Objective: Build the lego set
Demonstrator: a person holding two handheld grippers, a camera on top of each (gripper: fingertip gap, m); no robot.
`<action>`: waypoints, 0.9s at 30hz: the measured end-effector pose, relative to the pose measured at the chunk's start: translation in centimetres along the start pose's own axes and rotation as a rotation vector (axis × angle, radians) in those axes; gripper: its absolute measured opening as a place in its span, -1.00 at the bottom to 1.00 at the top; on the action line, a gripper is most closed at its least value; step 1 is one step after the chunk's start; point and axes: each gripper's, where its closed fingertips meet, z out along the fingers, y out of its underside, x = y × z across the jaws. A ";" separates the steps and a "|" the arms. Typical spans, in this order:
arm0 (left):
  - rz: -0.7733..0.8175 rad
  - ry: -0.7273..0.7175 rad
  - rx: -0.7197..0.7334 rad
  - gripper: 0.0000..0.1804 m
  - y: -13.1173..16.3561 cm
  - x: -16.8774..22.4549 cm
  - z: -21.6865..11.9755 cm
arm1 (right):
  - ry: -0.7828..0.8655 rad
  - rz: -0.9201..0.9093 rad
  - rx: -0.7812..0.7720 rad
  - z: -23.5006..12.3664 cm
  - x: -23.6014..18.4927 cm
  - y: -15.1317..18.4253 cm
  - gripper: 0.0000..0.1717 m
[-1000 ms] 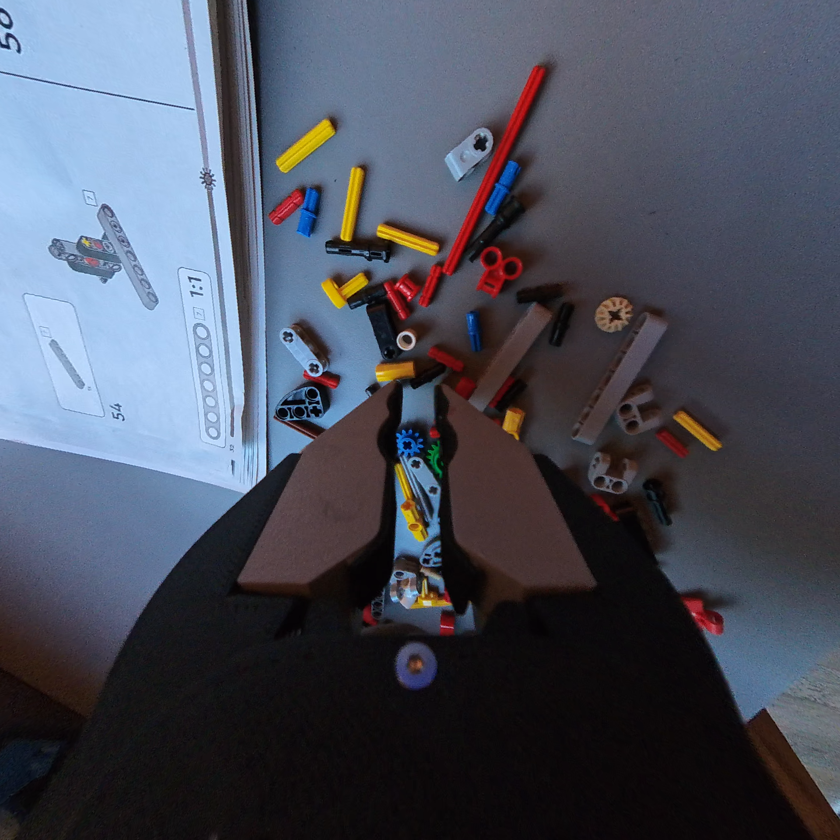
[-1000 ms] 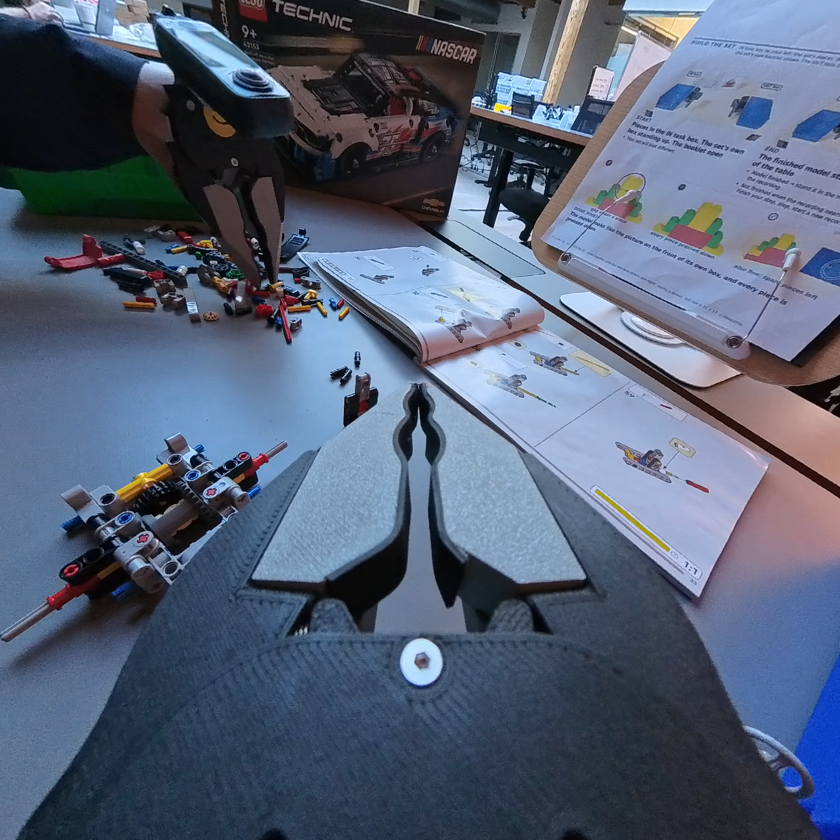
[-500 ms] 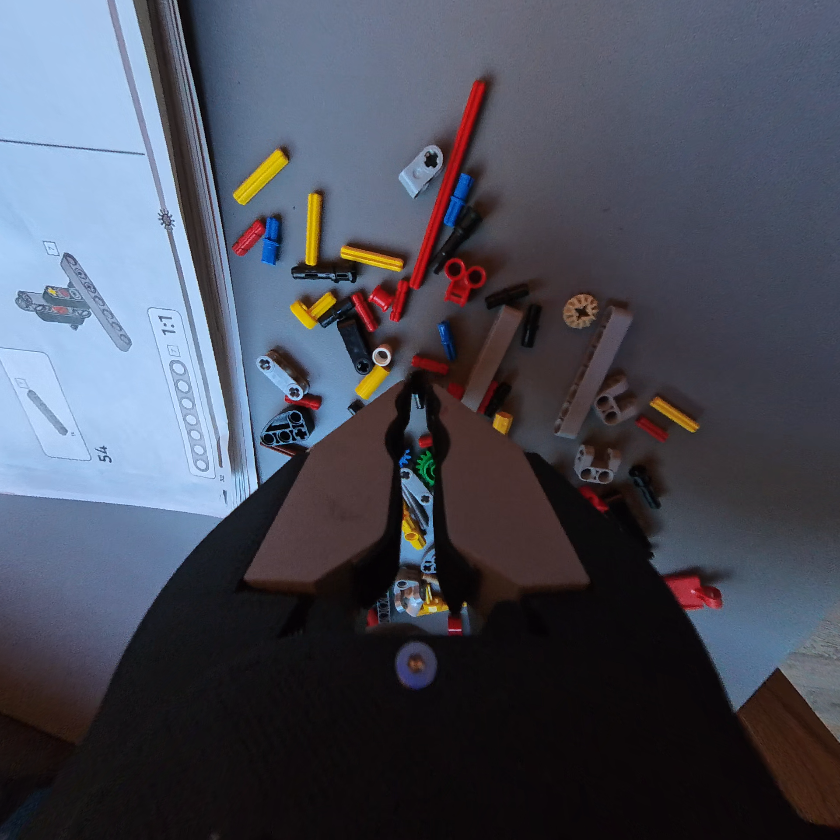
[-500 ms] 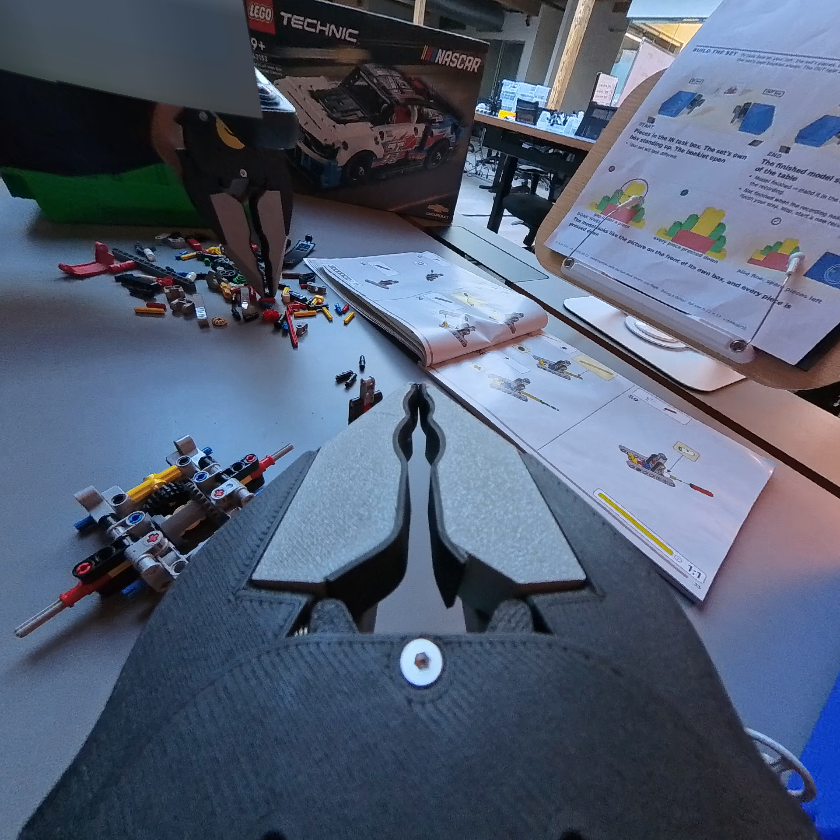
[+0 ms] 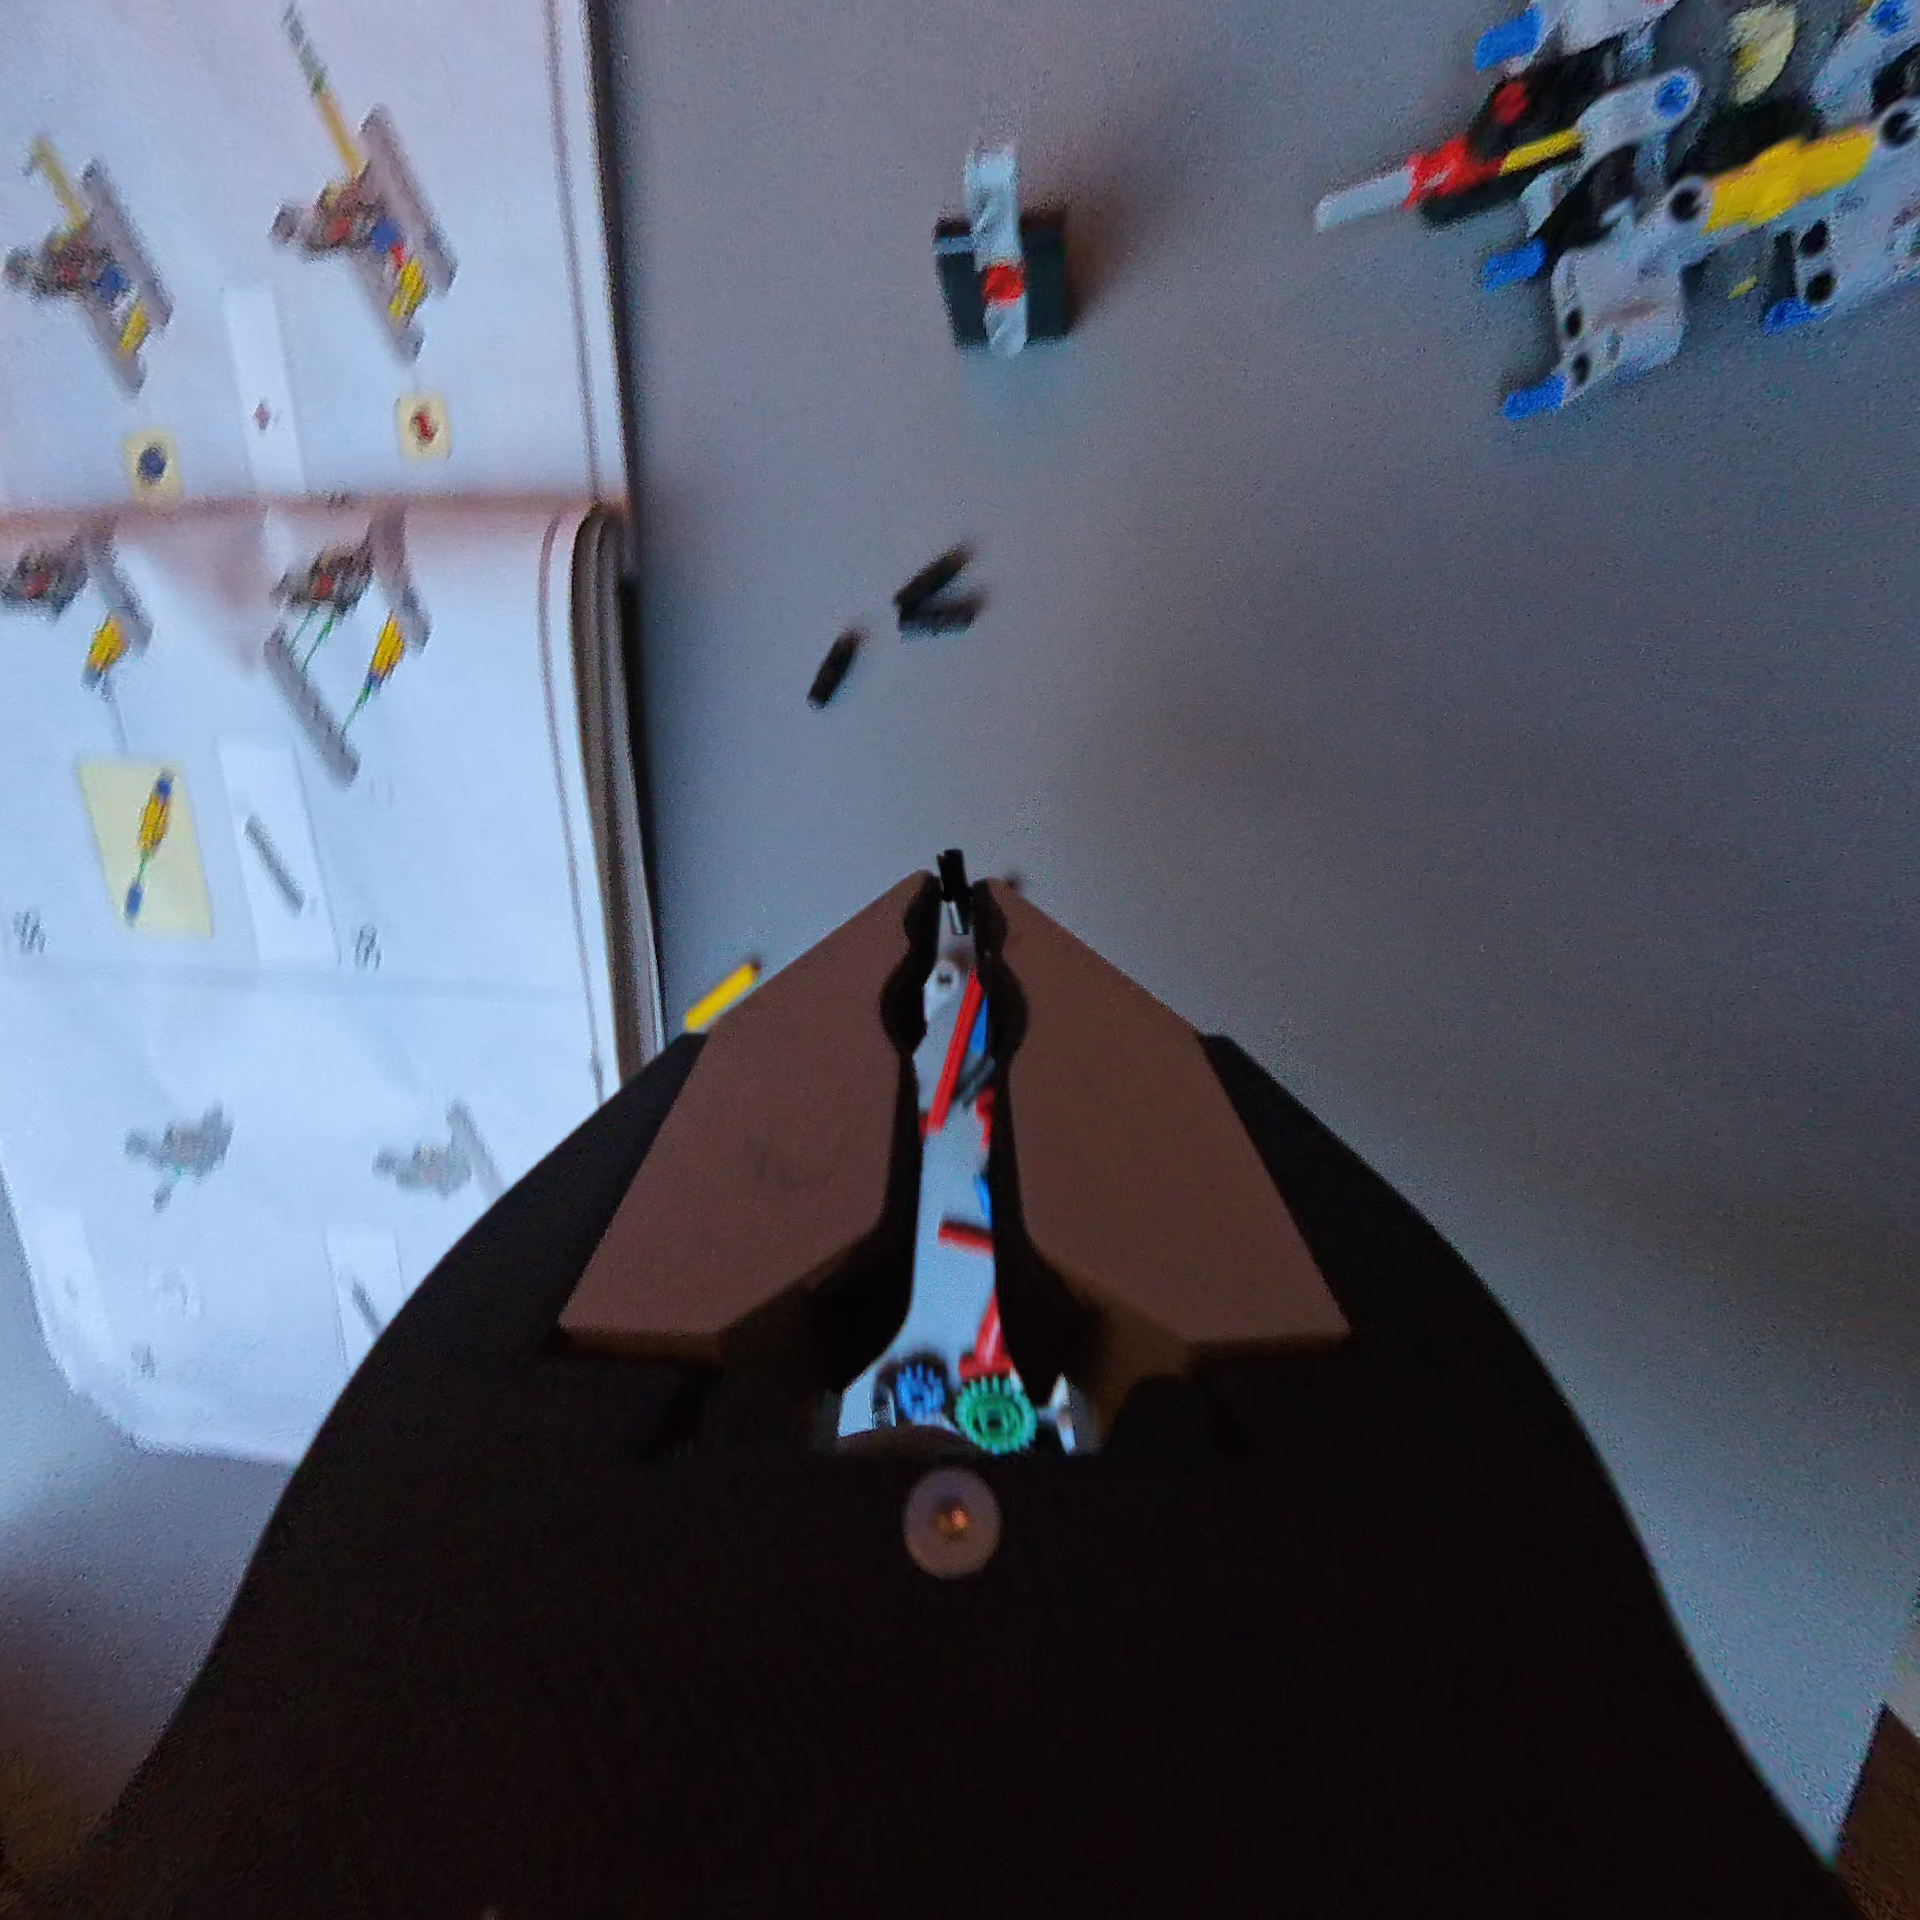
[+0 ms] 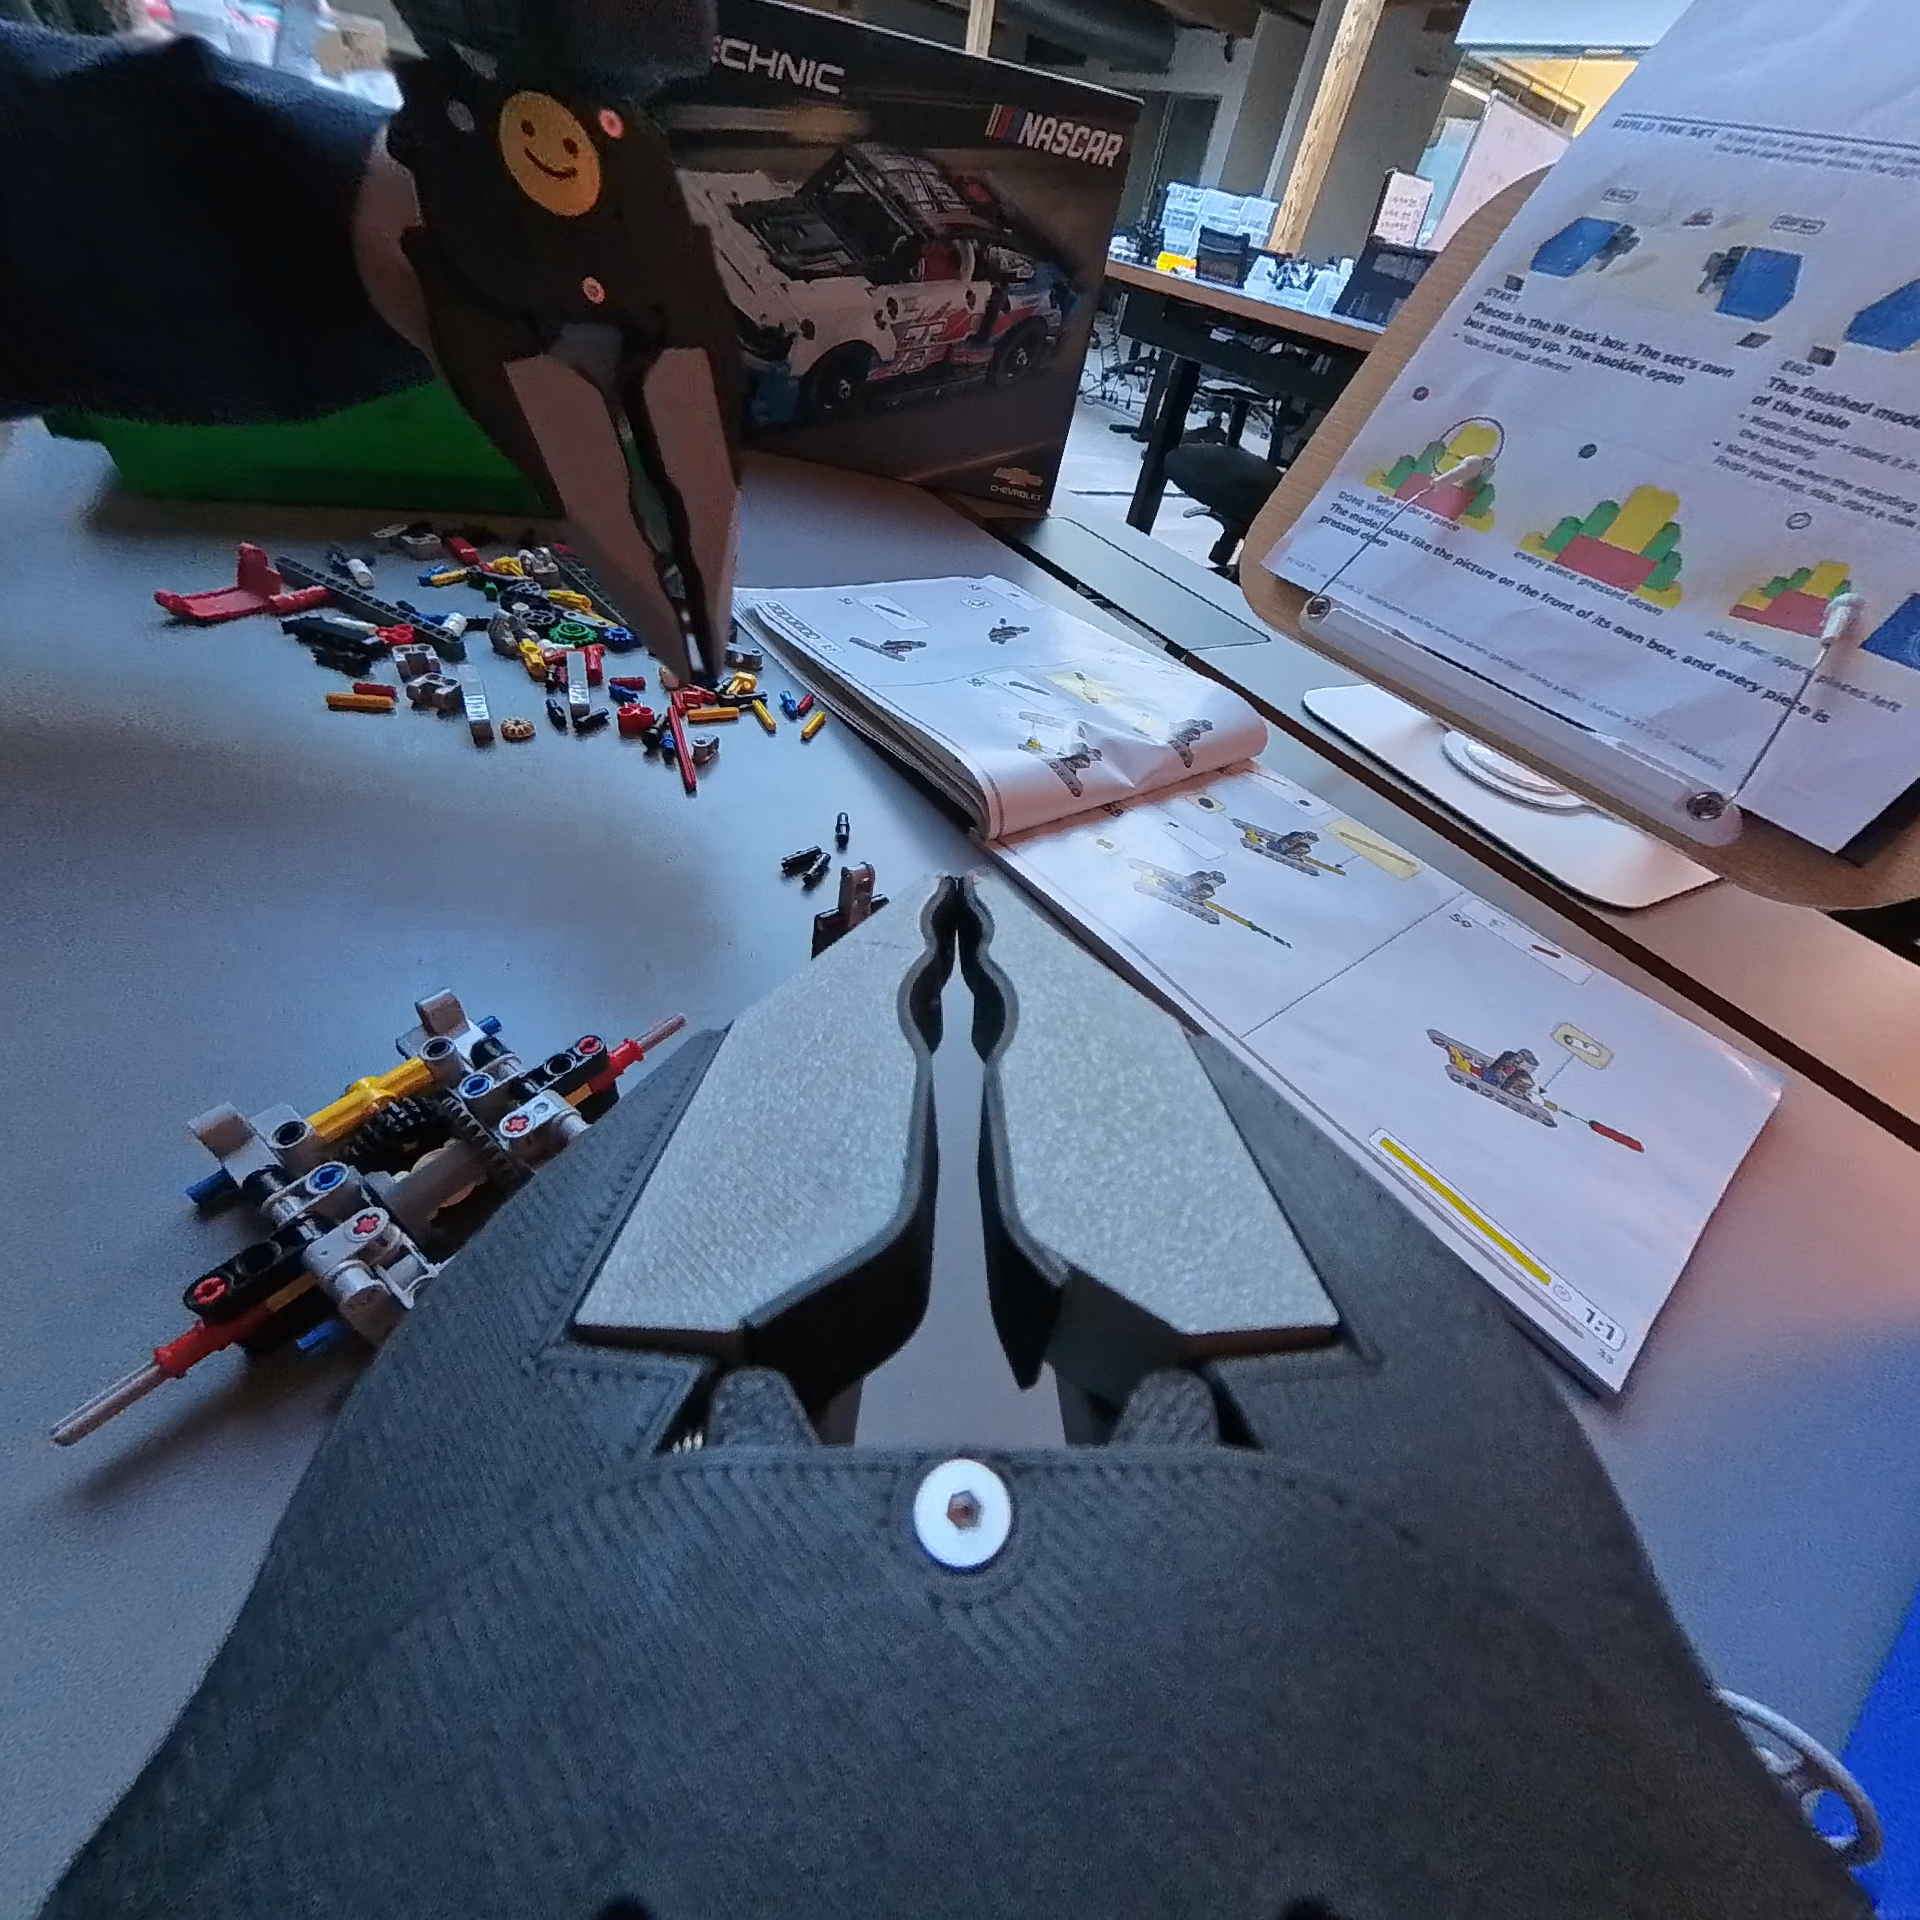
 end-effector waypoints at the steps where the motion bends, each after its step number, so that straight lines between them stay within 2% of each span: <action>1: 0.019 0.015 -0.007 -0.97 -0.7 0.2 0.8 | 0.002 -0.003 -0.001 0.0 0.0 0.0 -1.00; 5: 0.019 0.058 -0.048 -0.96 -1.6 0.7 3.7 | 0.011 -0.006 0.004 -0.2 0.1 -0.1 -1.00; 10: 0.003 0.054 -0.072 -0.91 -1.5 0.6 5.0 | 0.006 -0.005 0.009 -0.3 -0.1 -0.2 -1.00; 14: 0.003 0.058 -0.071 -0.87 -1.3 0.9 4.8 | -0.001 -0.018 -0.003 -0.2 -0.4 0.0 -1.00; 18: -0.035 -0.003 -0.021 -0.83 -1.5 0.5 3.3 | 0.001 -0.022 -0.001 -0.2 -0.4 -0.1 -1.00; 22: -0.152 -0.124 0.177 -0.83 -3.9 0.5 0.7 | 0.001 -0.028 0.000 -0.1 -0.5 -0.1 -1.00; 24: -0.247 -0.208 0.357 -0.77 -6.4 0.3 -0.3 | 0.000 -0.039 -0.002 0.0 -0.8 -0.1 -1.00; 26: -0.327 -0.222 0.559 -0.73 -9.2 1.2 -0.3 | 0.007 -0.054 -0.005 0.2 -0.9 -0.1 -1.00; 27: -0.327 -0.260 0.595 -0.72 -9.7 1.3 0.0 | 0.012 -0.061 -0.005 0.4 -0.9 -0.1 -1.00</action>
